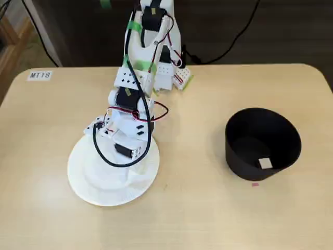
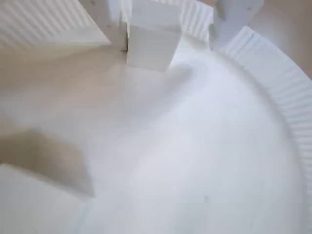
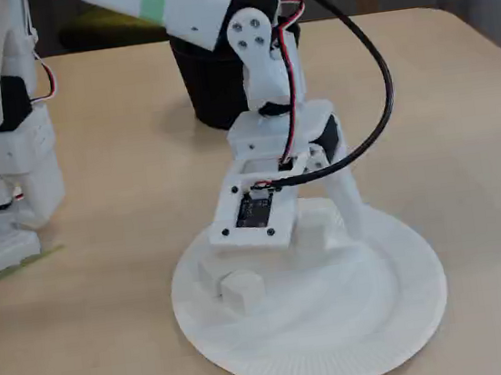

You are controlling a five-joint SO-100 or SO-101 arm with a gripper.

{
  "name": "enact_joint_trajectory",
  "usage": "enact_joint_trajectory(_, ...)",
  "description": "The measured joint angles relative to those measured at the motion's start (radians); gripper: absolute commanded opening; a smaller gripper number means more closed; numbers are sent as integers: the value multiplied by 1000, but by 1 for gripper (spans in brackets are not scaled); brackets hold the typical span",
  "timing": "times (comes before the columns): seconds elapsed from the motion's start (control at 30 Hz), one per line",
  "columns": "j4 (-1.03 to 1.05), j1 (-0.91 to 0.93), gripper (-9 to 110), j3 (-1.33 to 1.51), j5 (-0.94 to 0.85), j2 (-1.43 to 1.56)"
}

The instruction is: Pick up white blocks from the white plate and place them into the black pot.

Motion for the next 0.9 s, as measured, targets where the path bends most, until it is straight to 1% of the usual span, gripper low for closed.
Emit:
enact_joint_trajectory(0.03,-5,2,-2,0,0,0)
enact_joint_trajectory(0.37,-29,17,-2,0,14,0)
enact_joint_trajectory(0.47,-66,17,-2,0,-12,15)
enact_joint_trajectory(0.57,-126,26,-2,2,-60,86)
enact_joint_trajectory(0.7,-247,-6,-2,2,-133,224)
enact_joint_trajectory(0.8,-328,-58,-2,2,-181,334)
enact_joint_trajectory(0.9,-367,-147,-2,2,-213,442)
